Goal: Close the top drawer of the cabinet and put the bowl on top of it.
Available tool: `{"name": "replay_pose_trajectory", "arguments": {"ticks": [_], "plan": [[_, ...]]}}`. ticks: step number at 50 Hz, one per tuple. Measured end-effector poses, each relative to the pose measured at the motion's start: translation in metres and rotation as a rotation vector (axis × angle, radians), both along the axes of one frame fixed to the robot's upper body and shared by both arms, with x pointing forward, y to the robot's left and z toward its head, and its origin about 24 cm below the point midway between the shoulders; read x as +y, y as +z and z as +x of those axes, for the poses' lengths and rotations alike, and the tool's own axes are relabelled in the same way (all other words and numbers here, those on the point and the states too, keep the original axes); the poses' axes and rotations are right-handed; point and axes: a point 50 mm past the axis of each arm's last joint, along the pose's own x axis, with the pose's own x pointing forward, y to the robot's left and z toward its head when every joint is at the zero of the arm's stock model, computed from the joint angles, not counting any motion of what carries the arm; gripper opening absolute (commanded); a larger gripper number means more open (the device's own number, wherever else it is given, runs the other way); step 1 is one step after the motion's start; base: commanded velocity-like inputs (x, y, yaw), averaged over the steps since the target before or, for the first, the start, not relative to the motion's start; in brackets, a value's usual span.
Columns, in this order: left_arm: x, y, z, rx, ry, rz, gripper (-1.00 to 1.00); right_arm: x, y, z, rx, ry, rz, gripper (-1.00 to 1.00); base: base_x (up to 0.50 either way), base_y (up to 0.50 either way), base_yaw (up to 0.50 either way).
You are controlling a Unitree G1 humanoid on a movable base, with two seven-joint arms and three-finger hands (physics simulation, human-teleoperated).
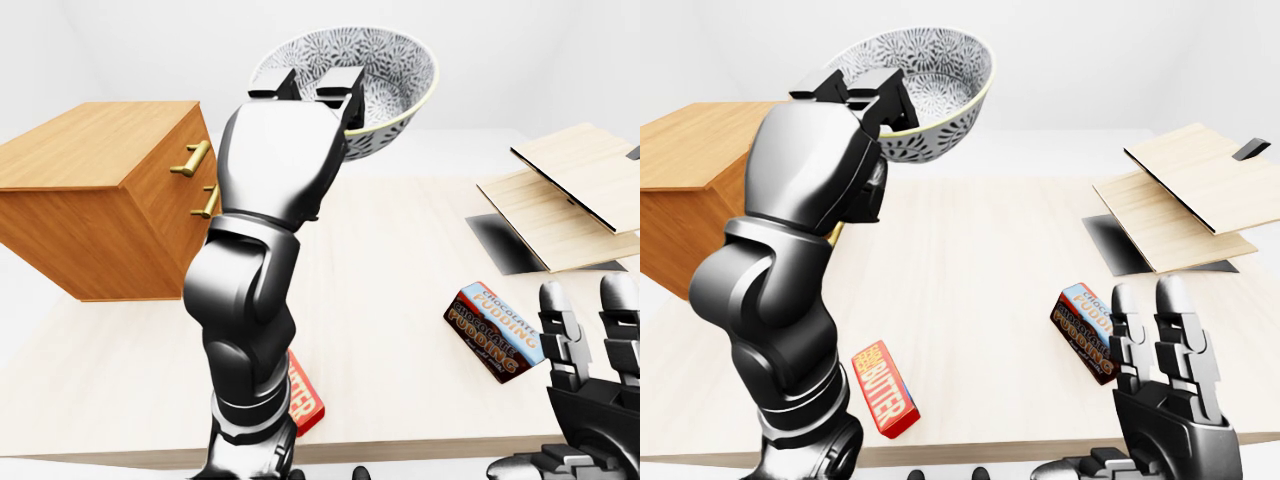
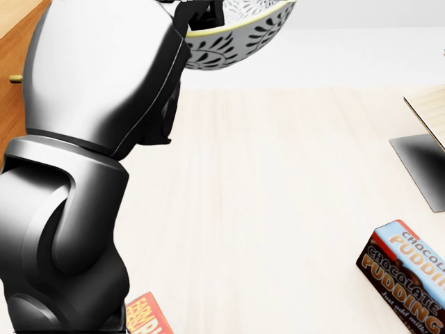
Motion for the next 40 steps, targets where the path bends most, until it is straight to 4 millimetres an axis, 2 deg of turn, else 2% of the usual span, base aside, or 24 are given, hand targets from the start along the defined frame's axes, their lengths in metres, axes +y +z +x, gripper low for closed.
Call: {"name": "replay_pose_trajectory", "arguments": {"ticks": [22,30,40], "plan": [[0.041,0.014,0.040,0.023,0.021,0.052,-1.00,0.002,0.001,0.002,-0.001,0.009,-0.006,1.00,0.00,0.00,0.00],[0.054,0.017,0.048,0.021,0.026,0.045,-1.00,0.003,0.001,0.002,-0.001,0.014,-0.005,1.00,0.00,0.00,0.00],[0.081,0.024,0.058,0.011,0.061,0.018,-1.00,0.004,0.001,0.002,0.000,0.017,-0.005,1.00,0.00,0.00,0.00]]}}
